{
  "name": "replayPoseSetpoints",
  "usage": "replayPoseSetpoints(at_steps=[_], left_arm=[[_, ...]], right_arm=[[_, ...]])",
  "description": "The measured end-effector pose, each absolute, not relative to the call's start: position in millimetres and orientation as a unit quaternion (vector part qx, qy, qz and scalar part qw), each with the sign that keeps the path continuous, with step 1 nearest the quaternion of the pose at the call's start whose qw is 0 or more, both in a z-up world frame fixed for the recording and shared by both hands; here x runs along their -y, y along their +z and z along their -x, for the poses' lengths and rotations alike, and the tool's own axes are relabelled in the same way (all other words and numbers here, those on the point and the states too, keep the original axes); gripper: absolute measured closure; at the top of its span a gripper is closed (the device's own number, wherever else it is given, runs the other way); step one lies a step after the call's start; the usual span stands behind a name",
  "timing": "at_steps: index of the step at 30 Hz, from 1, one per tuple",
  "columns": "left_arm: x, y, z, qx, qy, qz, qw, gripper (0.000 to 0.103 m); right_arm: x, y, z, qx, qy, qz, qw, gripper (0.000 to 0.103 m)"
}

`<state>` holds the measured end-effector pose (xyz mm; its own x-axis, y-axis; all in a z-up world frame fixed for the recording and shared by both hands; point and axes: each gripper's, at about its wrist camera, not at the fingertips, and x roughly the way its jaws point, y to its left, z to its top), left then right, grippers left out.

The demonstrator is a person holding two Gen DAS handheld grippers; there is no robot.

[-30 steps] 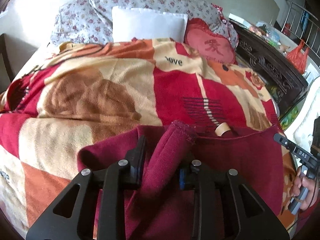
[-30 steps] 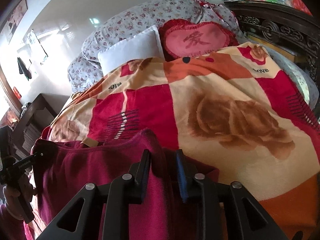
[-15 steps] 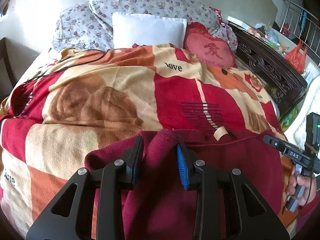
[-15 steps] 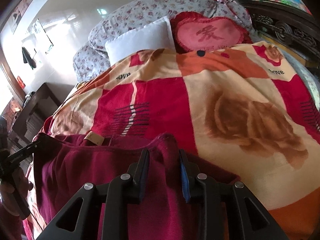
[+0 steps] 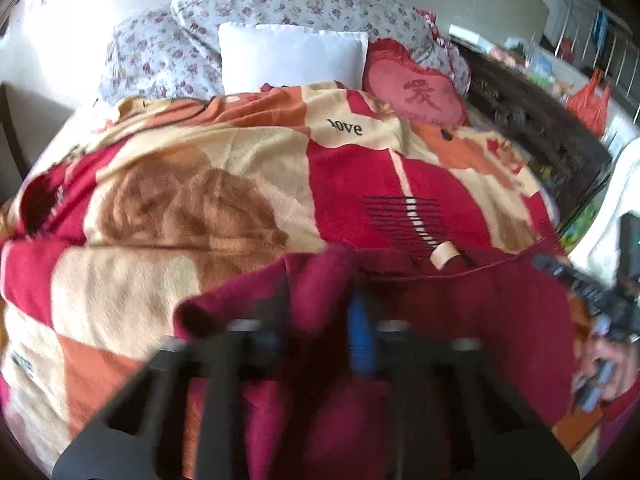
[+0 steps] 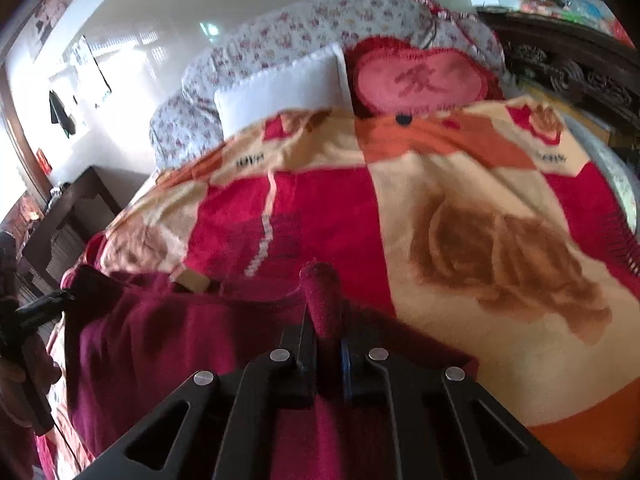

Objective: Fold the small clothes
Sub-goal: 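Lay the folded hem down on the body and open both grippers, then move both open tools to the folded end of the sweatshirt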

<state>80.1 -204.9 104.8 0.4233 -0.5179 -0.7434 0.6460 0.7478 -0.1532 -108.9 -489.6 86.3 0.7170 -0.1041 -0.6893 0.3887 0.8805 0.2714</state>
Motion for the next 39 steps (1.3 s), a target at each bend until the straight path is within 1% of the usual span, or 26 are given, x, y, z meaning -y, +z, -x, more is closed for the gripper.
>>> replayPoseSetpoints(at_steps=[2,8,12,13,15,16,17,18,19,20,25,28,30,32,35,39], left_arm=[[209,109,-83,-0.401,-0.349,-0.075,0.843,0.093],[221,110,-96,-0.398,-0.330,-0.068,0.853,0.094],[224,88,-108,-0.422,-0.308,-0.070,0.850,0.093],[224,85,-110,-0.426,-0.306,-0.070,0.848,0.090],[222,80,-111,-0.429,-0.311,-0.069,0.845,0.088],[220,80,-111,-0.428,-0.313,-0.068,0.845,0.082],[219,81,-110,-0.426,-0.308,-0.071,0.848,0.077],[215,83,-110,-0.425,-0.300,-0.074,0.851,0.068],[211,87,-109,-0.422,-0.295,-0.073,0.854,0.067],[206,91,-108,-0.420,-0.294,-0.068,0.856,0.067],[189,115,-94,-0.398,-0.294,-0.059,0.867,0.067],[185,128,-79,-0.386,-0.311,-0.052,0.867,0.067],[189,130,-73,-0.384,-0.325,-0.047,0.863,0.067],[198,124,-73,-0.393,-0.326,-0.053,0.858,0.067],[208,110,-82,-0.415,-0.312,-0.053,0.853,0.067],[216,82,-103,-0.450,-0.285,-0.046,0.845,0.067]], right_arm=[[492,94,110,-0.337,-0.143,-0.201,0.909,0.096],[505,100,104,-0.324,-0.158,-0.210,0.909,0.096],[507,81,87,-0.343,-0.172,-0.210,0.899,0.096],[506,76,84,-0.349,-0.175,-0.206,0.897,0.096],[505,61,77,-0.373,-0.180,-0.199,0.888,0.095],[507,56,76,-0.381,-0.181,-0.201,0.884,0.092],[509,55,78,-0.379,-0.181,-0.205,0.884,0.087],[512,58,82,-0.376,-0.187,-0.211,0.883,0.081],[514,61,86,-0.375,-0.193,-0.215,0.881,0.070],[516,65,91,-0.369,-0.198,-0.222,0.881,0.067],[512,95,120,-0.341,-0.203,-0.222,0.891,0.067],[494,115,131,-0.321,-0.162,-0.212,0.908,0.067],[475,125,129,-0.319,-0.130,-0.189,0.920,0.070],[465,124,121,-0.328,-0.111,-0.185,0.920,0.077],[463,110,106,-0.343,-0.122,-0.181,0.914,0.079],[486,74,86,-0.380,-0.161,-0.205,0.887,0.079]])
